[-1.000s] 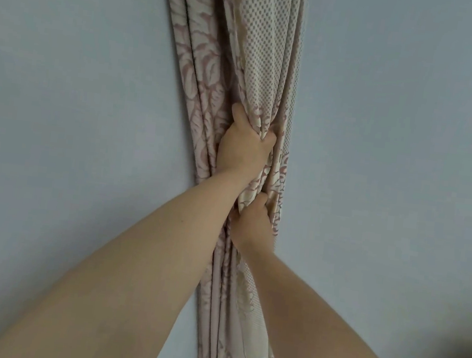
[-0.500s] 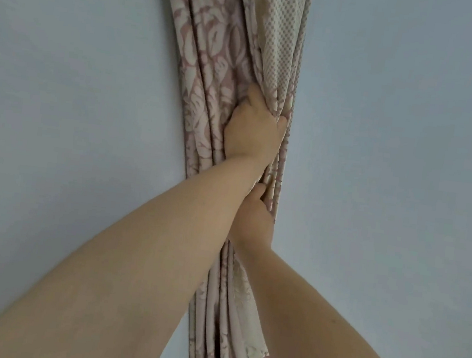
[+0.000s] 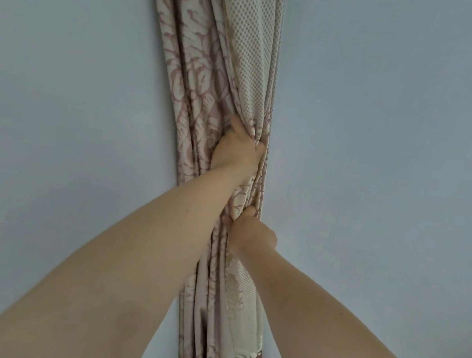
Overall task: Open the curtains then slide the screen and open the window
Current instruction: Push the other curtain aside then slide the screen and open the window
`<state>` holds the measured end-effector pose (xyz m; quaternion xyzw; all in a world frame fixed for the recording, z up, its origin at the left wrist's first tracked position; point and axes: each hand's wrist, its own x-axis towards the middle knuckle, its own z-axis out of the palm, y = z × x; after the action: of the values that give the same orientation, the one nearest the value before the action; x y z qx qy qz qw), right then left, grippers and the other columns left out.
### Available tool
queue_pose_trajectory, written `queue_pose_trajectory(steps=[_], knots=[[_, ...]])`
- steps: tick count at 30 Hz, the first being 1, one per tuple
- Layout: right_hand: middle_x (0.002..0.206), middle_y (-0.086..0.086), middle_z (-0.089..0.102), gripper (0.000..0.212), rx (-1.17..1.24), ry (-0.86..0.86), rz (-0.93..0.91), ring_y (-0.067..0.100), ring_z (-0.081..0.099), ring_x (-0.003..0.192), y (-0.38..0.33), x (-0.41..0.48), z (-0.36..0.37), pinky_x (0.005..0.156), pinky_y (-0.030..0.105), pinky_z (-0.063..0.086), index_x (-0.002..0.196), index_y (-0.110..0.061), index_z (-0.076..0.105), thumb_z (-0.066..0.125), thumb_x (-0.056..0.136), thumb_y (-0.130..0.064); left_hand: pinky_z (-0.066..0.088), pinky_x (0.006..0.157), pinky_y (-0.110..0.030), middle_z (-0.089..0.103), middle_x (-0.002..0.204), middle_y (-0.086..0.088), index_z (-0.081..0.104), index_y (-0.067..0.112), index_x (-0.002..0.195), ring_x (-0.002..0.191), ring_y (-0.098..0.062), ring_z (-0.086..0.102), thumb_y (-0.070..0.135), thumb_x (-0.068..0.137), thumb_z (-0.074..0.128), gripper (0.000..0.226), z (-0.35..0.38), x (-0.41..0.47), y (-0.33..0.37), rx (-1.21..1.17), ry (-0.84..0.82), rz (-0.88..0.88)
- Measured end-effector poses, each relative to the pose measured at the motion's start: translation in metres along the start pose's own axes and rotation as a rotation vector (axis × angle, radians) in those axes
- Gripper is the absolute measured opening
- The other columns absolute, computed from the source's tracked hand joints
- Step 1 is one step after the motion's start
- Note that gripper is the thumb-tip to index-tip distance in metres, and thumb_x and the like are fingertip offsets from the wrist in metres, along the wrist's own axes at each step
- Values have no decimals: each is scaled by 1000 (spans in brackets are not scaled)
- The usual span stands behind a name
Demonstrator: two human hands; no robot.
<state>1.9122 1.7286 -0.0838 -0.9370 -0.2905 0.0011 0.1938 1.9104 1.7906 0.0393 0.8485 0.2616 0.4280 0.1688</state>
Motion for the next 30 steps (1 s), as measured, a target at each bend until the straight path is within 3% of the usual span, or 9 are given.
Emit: queue_pose_trajectory(steps=[6,9,12,15,17,20,23,27,30], knots=[[74,1,58,66,-266,-2,-133,26,66,79,15,-39,-12,71,35,53,95,-14,64,17,97,-62,43,90,-37,52,131,-21,13,-2,137,116,-36,56,46,96,51,74,-26,-22,3,81,-113,-55],[82,2,62,62,-354,23,-247,25,67,85,11,-60,-18,69,33,51,96,-16,66,16,102,-52,44,90,-36,56,128,-19,5,-3,138,115,-33,57,53,93,53,86,-40,-36,3,113,-160,-97],[125,5,62,45,-308,-69,-308,27,63,107,7,-81,-18,71,34,44,119,-16,62,25,104,-36,50,84,-34,65,113,-14,15,1,133,106,-28,62,58,87,59,85,-56,-52,-1,69,-179,-126],[99,9,75,50,-91,-286,-220,27,71,90,3,-100,-12,83,36,53,96,-9,61,27,101,-45,52,76,-32,68,101,-5,34,1,127,95,-21,66,70,78,57,87,-75,-73,-6,87,-201,-155],[78,11,76,60,69,-418,-186,28,74,71,1,-114,-8,79,41,59,98,-3,57,26,98,-55,53,76,-33,68,101,-3,42,3,126,92,-21,65,81,71,50,96,-89,-88,-6,159,-193,-185],[78,11,74,65,127,-497,-250,28,74,64,-2,-140,-3,75,44,61,98,-2,56,26,97,-60,54,78,-36,68,102,-1,61,12,117,92,-24,64,92,65,32,100,-115,-113,-8,380,-170,-160],[72,13,74,72,249,-625,-275,26,70,55,-9,-165,6,64,34,61,88,1,63,25,98,-60,49,74,-31,69,101,-2,66,19,113,95,-25,64,89,71,36,87,-141,-138,-9,438,-206,-160],[76,10,72,62,360,-681,-421,25,66,52,-36,-210,19,59,33,56,92,1,63,32,100,-52,60,60,-34,73,78,-9,67,11,92,64,-21,72,76,73,62,67,-181,-176,-12,167,-325,-400],[81,6,72,50,335,-568,-686,24,72,61,-65,-253,27,70,40,60,92,-9,60,30,98,-49,61,71,-43,74,95,-14,65,4,112,76,-25,74,52,69,82,66,-216,-202,-19,-156,-415,-506]])
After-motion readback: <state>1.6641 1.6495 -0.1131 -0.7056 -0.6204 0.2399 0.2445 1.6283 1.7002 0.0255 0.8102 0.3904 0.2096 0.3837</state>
